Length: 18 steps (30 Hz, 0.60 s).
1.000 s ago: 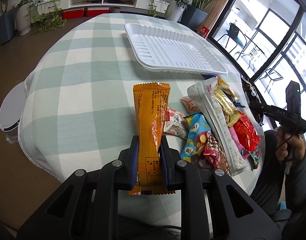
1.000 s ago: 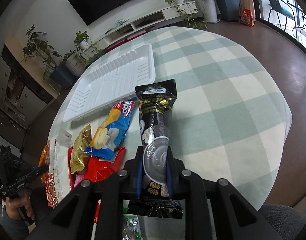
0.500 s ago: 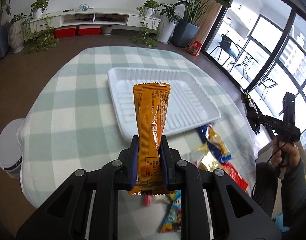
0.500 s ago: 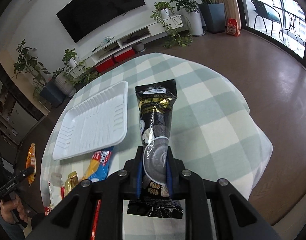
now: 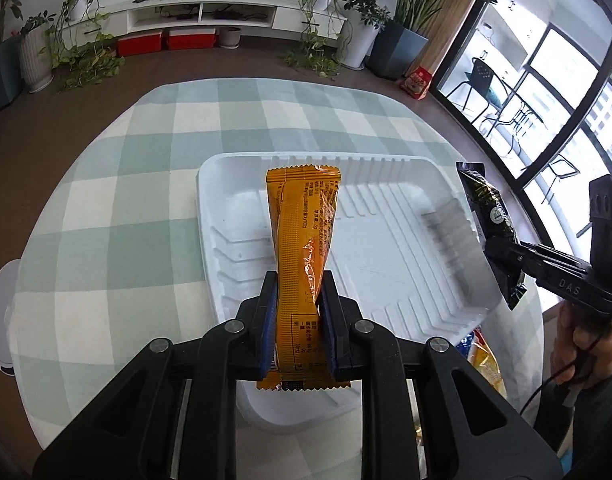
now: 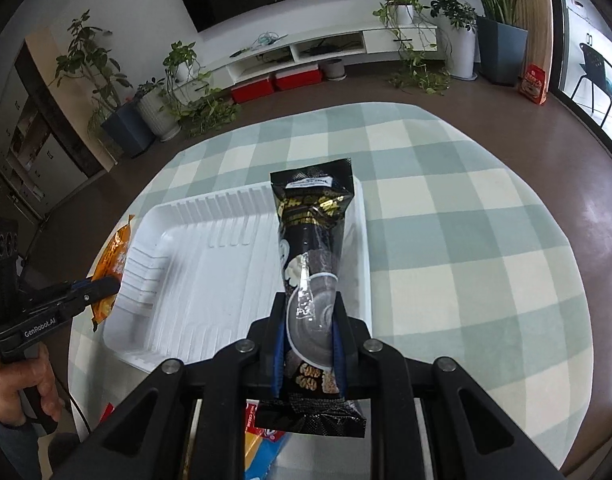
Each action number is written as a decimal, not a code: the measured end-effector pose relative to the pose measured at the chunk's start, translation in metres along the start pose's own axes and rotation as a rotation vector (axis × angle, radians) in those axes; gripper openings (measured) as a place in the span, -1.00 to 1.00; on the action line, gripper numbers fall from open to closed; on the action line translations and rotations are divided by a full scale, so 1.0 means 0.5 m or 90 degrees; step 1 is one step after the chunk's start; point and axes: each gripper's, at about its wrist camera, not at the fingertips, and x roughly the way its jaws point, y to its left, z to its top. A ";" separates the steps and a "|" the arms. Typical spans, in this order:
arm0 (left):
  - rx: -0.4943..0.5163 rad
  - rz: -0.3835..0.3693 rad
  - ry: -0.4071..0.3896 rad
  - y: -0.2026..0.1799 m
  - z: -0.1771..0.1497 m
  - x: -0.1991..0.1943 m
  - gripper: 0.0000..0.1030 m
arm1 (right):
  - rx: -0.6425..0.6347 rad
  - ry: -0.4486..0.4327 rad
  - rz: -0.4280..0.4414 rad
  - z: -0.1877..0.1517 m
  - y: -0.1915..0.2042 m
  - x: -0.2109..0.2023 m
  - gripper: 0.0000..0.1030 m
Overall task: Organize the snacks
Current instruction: 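Carry both packets over the white tray and open both grippers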
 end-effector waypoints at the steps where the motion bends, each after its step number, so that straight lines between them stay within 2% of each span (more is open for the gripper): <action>1: 0.000 0.004 0.005 0.004 -0.001 0.012 -0.66 | -0.007 0.006 0.000 0.003 0.002 0.011 -0.59; 9: 0.034 0.033 0.040 -0.003 -0.017 0.073 -0.66 | -0.037 0.052 -0.042 0.005 0.007 0.079 -0.59; 18: 0.057 0.058 0.049 -0.014 -0.025 0.089 -0.61 | -0.051 0.061 -0.057 -0.006 0.014 0.100 -0.55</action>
